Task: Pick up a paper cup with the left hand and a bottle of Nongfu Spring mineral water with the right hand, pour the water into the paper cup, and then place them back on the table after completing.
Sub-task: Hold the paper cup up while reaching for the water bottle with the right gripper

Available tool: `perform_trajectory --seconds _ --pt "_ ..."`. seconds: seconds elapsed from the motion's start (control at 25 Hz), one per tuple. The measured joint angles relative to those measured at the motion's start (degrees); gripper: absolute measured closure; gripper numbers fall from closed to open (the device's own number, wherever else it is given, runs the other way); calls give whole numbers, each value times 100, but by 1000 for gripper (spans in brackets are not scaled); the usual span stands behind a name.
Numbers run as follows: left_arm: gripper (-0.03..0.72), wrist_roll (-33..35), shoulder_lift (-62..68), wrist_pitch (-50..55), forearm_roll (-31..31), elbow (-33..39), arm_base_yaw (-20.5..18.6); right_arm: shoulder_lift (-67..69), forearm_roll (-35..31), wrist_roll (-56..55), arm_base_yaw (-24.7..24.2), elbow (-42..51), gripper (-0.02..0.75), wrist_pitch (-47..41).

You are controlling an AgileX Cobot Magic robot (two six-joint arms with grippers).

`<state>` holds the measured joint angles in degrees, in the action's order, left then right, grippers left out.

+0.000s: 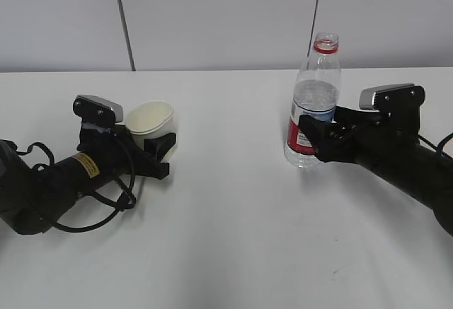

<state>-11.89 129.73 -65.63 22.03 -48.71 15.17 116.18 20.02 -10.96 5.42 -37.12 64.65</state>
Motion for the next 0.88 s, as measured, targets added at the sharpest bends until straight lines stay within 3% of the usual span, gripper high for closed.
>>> perform_trajectory --seconds 0.88 --pt "306 0 0 0 0 0 0 857 361 -25 0 -1004 146 182"
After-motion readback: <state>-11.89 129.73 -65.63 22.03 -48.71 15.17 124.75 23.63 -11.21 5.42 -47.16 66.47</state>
